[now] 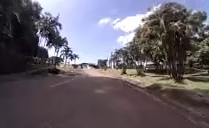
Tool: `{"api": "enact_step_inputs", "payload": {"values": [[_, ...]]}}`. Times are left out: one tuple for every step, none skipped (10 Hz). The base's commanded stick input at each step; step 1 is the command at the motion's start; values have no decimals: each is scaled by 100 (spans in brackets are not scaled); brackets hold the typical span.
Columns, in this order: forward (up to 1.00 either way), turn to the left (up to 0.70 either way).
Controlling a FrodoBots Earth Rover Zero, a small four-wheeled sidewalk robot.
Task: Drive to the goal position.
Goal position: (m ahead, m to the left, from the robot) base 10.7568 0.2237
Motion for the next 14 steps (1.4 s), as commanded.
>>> {"api": "enact_step_inputs", "payload": {"values": [[70, 0], [70, 0], [70, 0], [70, 0], [70, 0], [70, 0], [70, 0], [70, 0], [70, 0], [70, 0], [70, 0], [70, 0], [70, 0], [70, 0]]}}
